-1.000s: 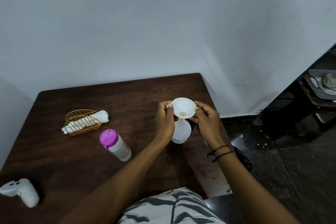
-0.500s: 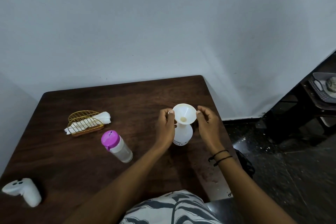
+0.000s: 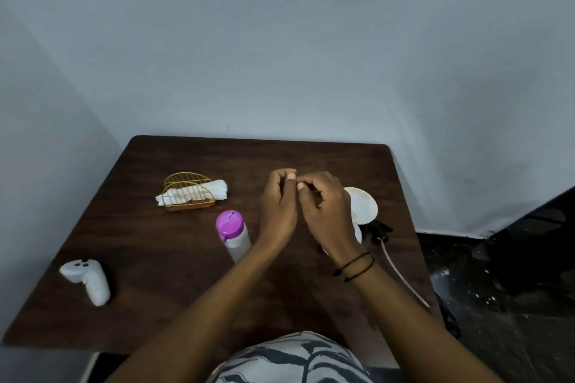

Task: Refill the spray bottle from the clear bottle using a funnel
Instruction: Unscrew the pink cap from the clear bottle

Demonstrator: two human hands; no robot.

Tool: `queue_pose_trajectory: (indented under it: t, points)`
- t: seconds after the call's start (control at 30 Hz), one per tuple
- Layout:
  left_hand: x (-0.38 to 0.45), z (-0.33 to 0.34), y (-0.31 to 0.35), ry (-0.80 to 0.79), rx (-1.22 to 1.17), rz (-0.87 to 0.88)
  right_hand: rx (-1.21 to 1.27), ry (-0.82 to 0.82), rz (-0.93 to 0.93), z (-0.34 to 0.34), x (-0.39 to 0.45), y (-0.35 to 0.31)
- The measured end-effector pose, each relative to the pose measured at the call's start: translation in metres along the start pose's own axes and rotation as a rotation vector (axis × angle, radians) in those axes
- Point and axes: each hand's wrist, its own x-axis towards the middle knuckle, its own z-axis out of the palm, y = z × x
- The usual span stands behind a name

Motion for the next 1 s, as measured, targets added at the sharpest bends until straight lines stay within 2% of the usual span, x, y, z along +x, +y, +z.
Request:
queue_pose_trajectory:
  t: [0.1,0.2,0.33,0.5,0.63,0.73,0.87,1.0]
  points:
    - [-0.004,-0.024,0.007,0.113,-0.025,0.064,0.134,-0.051,0.014,0.021,0.002,-0.018]
    - [-0.008,-0.055,0.010,0.208,0.012,0.184,0.196,-0.185,-0.019,0.044,0.000,-0.035]
    - [-0.013,-0.092,0.001,0.308,0.154,0.280,0.116,-0.348,-0.087,0.070,-0.010,-0.047]
    - [-0.024,-0.117,-0.037,0.341,0.253,0.213,-0.065,-0.463,-0.170,0.088,-0.022,-0.040]
    - [-0.032,-0.128,-0.068,0.271,0.325,0.213,-0.123,-0.524,-0.114,0.097,-0.024,-0.032]
    - [-0.043,-0.130,-0.090,0.145,0.267,0.168,-0.120,-0.578,-0.090,0.098,-0.024,-0.030]
    - [-0.049,-0.134,-0.101,-0.024,0.372,0.142,-0.151,-0.650,-0.065,0.099,-0.026,-0.034]
    - [-0.043,-0.123,-0.099,-0.023,0.436,-0.033,-0.181,-0.639,-0.038,0.103,-0.028,-0.036]
